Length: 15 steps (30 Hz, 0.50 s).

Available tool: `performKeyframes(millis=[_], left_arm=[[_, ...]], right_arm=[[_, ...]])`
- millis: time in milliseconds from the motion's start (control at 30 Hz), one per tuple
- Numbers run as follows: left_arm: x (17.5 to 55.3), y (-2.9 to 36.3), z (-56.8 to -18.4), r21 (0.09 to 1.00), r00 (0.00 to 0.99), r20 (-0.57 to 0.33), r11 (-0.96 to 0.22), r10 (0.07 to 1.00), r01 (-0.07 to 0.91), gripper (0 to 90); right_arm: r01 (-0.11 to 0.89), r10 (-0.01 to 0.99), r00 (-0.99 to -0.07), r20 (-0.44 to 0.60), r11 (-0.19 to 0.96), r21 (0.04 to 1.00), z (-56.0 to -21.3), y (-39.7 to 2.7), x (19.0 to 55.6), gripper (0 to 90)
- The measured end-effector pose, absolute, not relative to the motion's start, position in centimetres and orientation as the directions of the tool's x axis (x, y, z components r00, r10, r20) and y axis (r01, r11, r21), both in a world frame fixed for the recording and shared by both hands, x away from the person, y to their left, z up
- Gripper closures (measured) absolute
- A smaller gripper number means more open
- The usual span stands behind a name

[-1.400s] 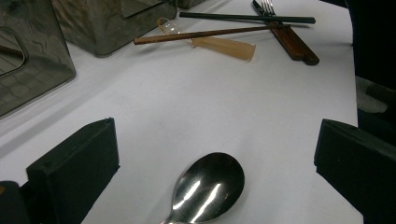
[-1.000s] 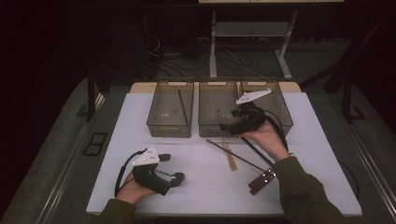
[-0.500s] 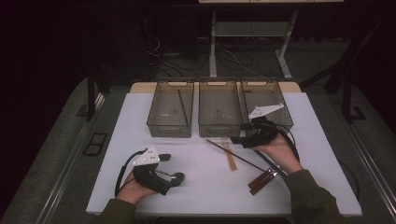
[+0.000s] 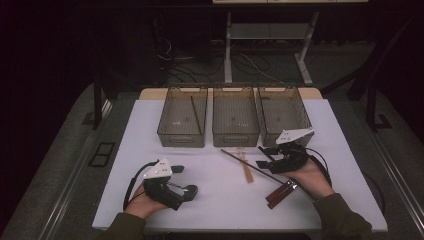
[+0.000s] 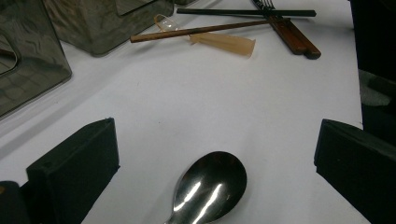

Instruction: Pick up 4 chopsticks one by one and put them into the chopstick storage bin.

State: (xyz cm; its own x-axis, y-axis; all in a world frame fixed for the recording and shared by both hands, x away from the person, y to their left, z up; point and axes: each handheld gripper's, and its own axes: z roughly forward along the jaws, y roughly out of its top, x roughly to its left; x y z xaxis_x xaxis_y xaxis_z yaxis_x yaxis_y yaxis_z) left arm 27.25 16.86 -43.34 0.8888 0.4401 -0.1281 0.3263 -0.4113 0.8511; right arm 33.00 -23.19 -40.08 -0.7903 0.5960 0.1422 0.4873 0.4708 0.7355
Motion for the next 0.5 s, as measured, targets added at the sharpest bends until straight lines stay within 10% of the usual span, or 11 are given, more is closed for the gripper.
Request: performKeyframes(millis=[500], left_arm=[[27.1,16.7,-43.3,0.847,0.89,-0.122,-0.421,0.44,0.325,0.0]], right_arm=[[0.487,0.586,-0.804,0.104,0.548,0.68,-42.1,-24.6,30.6,54.0]])
